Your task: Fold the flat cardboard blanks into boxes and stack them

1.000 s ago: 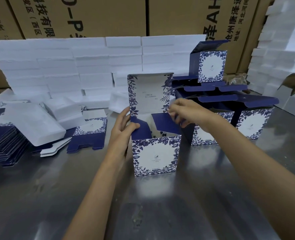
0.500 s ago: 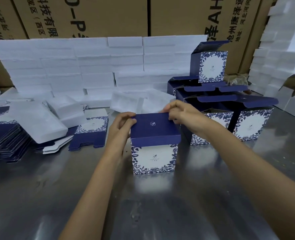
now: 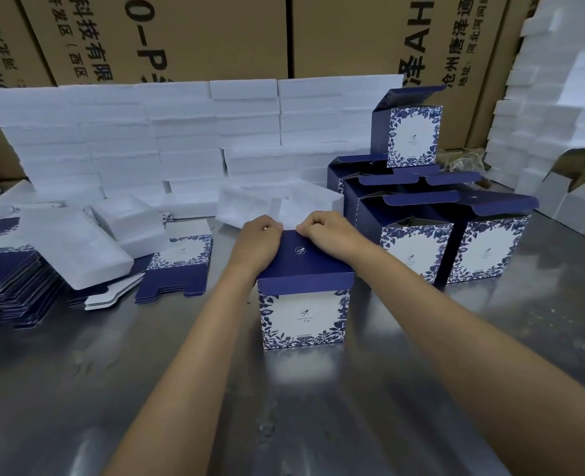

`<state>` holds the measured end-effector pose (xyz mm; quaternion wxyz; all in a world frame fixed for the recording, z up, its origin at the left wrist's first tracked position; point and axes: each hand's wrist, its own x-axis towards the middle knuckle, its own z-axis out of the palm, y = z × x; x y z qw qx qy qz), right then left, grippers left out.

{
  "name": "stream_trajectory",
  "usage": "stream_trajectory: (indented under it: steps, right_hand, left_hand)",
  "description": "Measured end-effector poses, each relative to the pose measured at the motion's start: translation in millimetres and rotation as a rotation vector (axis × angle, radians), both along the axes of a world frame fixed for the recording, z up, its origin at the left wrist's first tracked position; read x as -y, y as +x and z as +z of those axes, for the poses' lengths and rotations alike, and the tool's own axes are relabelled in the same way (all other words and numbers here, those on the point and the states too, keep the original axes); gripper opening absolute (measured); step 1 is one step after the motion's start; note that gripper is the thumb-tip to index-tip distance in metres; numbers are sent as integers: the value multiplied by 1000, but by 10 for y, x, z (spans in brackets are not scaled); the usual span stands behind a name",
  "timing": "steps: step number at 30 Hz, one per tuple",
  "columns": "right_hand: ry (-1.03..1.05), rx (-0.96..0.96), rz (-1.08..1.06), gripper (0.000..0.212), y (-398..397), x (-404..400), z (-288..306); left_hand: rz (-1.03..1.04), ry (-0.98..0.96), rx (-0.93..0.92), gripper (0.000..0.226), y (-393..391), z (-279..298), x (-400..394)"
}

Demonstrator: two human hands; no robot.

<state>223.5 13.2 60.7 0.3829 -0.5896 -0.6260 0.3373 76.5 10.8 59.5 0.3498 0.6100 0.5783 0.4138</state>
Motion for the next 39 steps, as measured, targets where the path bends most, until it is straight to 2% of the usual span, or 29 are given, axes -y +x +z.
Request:
stream_trajectory:
  steps: [6,11,13,16,18,20,23,25,26,29,31,34,39]
  right_hand:
    - [-14,133,-85,21,-10,47,37]
    - [40,130,-100,26,22,78,-10]
    - [218,280,-141,16,21,95,-8]
    - [488,550,-97,11,-9,169,59]
    - [504,666,-28,13,-21,225,100]
    - [488,744,-14,16,-19,288,136]
    - [482,821,-50,27,-24,449,104]
    - [458,751,-4,32,-14,585,-16]
    - [453,655,49,33,-3,658,-83]
    - [473,244,182,23,98,836,-210]
    - [387,45,226,18,199,905,-230]
    - [227,-81,268,22,257,947,-241]
    - [265,-193,224,23,195,1002,-289]
  left_hand:
    - [93,23,-204,24,4,-15,25]
    - [107,29,-154,25,-9,-49,28]
    - [150,39,-182,24,-8,-55,46]
    - [301,250,-435,13,-3,2,116]
    - [224,420,-552,11,9,60,169]
    - [108,438,-592,9,12,116,223]
    - [57,436,-626,9,-33,118,346]
    - [-8,452,-576,12,-56,41,475]
    - [-60,458,-517,11,-65,-24,542]
    - [-120,414,-156,9,-82,-212,750]
    - [-118,355,71,14,-101,-304,823]
    - [-189,307,205,21,-133,-404,850]
    - [-327,272,405,27,-220,-505,819]
